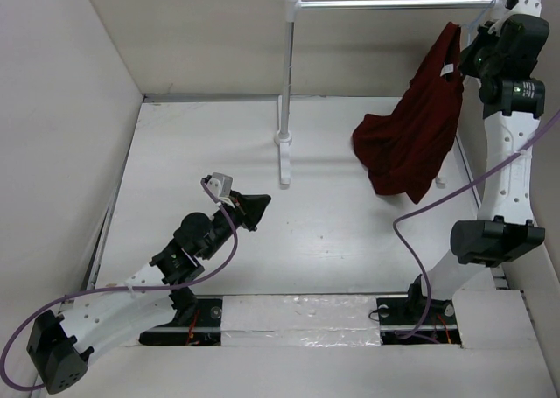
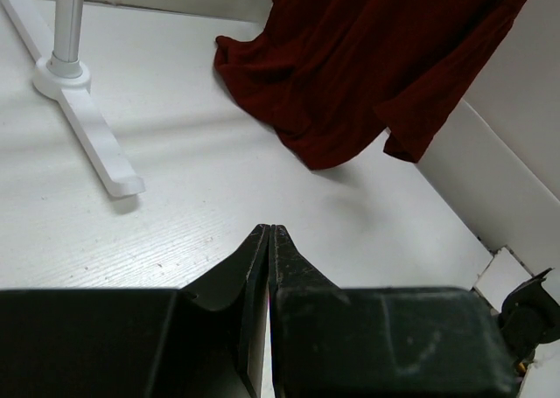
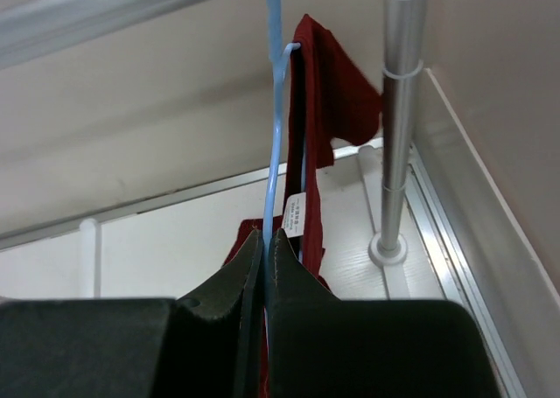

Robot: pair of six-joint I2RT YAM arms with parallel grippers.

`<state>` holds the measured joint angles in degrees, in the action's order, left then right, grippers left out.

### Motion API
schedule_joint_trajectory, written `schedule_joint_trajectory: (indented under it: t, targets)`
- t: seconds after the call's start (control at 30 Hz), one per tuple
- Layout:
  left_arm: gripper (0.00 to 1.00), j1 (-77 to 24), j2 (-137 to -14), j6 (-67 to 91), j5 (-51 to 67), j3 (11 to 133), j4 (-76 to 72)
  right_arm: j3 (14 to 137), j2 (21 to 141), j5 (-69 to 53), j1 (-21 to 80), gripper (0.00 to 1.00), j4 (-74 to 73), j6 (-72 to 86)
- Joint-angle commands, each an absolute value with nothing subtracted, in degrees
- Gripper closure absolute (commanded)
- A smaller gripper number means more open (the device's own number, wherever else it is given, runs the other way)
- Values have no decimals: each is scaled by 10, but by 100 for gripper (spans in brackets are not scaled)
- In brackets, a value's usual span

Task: Place the t-shirt on the hanger
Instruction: Place the hanger at the clothesline, then reset both arms

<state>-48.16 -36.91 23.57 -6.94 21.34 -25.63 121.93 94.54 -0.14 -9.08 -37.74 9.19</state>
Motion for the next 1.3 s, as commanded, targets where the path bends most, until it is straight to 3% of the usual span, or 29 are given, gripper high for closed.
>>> schedule_joint_trajectory:
  t: [0.0,0.63,0.73,0.77,0.83,0.87,1.0,1.03,1.13,1.27]
  targets:
    - [100,-483,-360,230,-59,208,-291,1243,951,-34,-99,100,-317,81]
    - [100,-483,-374,234,-52,205,-306,1035,904,-66,-128,99,-200,117]
    - [100,-483,-368,234,-61,203,-304,1028,892,-58,-134,63,-200,133]
    - [98,-483,-368,233,-64,201,-304,1027,888,-55,-134,41,-201,143]
    - [90,-483,-370,234,-71,202,-304,1029,869,-48,-134,20,-202,152]
    - [86,-483,-370,235,-74,200,-304,1032,863,-44,-134,1,-208,162]
    - [65,-483,-378,237,-83,200,-306,1027,800,-47,-134,0,-205,181]
    - [55,-483,-379,236,-83,200,-305,1003,777,-58,-129,0,-199,186]
    - [44,-483,-388,237,-90,201,-308,943,678,-110,-124,0,-141,226]
    - [37,-483,-388,272,-104,198,-325,760,538,-302,-84,0,26,301]
